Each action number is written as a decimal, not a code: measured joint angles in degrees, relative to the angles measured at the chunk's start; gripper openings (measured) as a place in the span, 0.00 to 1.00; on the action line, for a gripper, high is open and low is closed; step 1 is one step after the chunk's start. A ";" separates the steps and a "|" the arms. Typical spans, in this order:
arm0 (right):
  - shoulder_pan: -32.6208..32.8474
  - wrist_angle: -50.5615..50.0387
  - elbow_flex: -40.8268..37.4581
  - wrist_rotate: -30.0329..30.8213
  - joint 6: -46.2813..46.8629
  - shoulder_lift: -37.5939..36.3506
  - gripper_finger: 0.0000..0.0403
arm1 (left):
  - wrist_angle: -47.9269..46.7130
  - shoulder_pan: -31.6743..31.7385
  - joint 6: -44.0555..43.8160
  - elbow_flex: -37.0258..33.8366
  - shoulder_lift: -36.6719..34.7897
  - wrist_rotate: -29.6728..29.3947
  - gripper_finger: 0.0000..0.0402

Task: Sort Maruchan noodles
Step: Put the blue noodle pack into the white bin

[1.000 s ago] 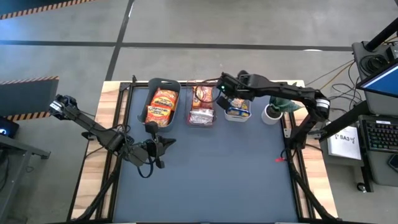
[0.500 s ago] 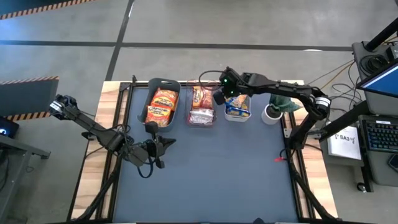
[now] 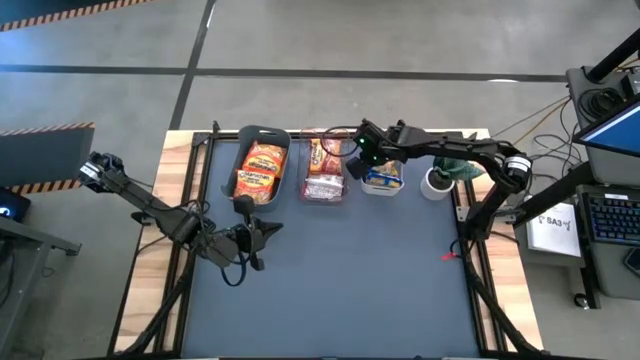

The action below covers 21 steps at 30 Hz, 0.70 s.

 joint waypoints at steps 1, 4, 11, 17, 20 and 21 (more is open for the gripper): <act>0.00 -0.14 0.57 0.20 -0.11 0.00 0.02 | 0.00 0.00 0.00 0.00 0.00 0.00 0.00; 0.59 2.13 2.44 1.05 -0.96 -0.01 0.02 | 0.00 0.00 0.02 0.00 0.00 0.00 0.00; 0.86 4.78 2.62 1.32 -2.28 2.82 0.02 | 0.00 0.00 0.18 0.00 0.00 0.00 0.00; 0.93 -5.55 2.56 1.48 -0.94 4.50 0.02 | 0.00 0.02 0.20 0.00 0.00 0.00 0.00; 1.07 -5.60 2.56 1.76 -0.87 3.56 0.02 | 0.00 0.00 0.20 0.00 0.00 0.00 0.00; 1.11 -5.61 2.66 1.83 -0.82 3.08 0.02 | 0.00 0.00 0.20 0.00 0.00 0.00 0.00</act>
